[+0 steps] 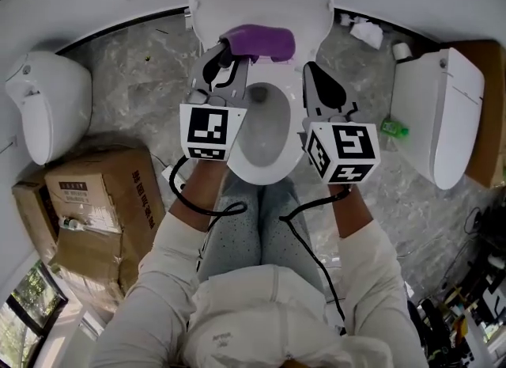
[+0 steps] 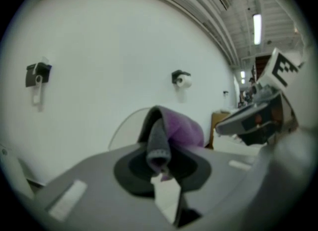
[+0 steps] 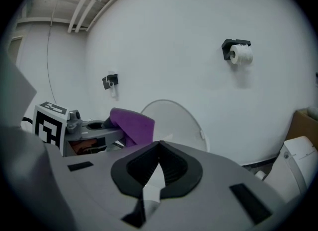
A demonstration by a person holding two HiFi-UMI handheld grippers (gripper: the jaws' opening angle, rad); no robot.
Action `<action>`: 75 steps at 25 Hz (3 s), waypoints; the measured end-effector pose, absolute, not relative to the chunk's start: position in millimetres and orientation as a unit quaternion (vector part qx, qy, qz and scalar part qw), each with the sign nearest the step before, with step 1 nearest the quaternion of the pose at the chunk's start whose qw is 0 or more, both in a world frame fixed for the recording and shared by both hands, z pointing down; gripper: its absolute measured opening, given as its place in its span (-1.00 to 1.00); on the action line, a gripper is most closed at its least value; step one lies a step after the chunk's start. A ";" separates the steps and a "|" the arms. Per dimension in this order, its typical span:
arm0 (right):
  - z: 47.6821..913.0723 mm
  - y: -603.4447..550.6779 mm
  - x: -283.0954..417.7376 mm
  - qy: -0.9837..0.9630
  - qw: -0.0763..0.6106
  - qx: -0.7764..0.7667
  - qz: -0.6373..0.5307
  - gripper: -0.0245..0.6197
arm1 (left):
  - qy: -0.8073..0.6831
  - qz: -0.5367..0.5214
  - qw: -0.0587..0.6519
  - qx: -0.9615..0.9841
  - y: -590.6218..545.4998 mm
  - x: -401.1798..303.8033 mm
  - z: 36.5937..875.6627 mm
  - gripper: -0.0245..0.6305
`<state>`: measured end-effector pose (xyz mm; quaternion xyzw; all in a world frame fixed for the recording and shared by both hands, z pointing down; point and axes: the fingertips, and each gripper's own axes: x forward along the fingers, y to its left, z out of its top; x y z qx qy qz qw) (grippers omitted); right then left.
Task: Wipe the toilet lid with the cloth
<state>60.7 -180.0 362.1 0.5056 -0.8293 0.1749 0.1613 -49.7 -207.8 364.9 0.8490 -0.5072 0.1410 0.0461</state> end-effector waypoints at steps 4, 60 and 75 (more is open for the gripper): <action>349.1 -185.2 51.6 -0.835 0.154 0.501 0.168 -0.88 | -0.521 0.121 0.060 0.843 -202.6 -65.8 338.4 -0.78; 349.0 -337.7 25.1 -0.855 0.459 0.202 -0.132 -0.69 | -0.534 0.092 0.107 0.834 -223.3 -60.4 283.1 -0.78; 334.0 -188.3 32.2 -0.832 0.473 0.219 -0.191 -0.76 | -0.491 0.088 0.103 0.861 -107.2 -69.3 286.4 -0.78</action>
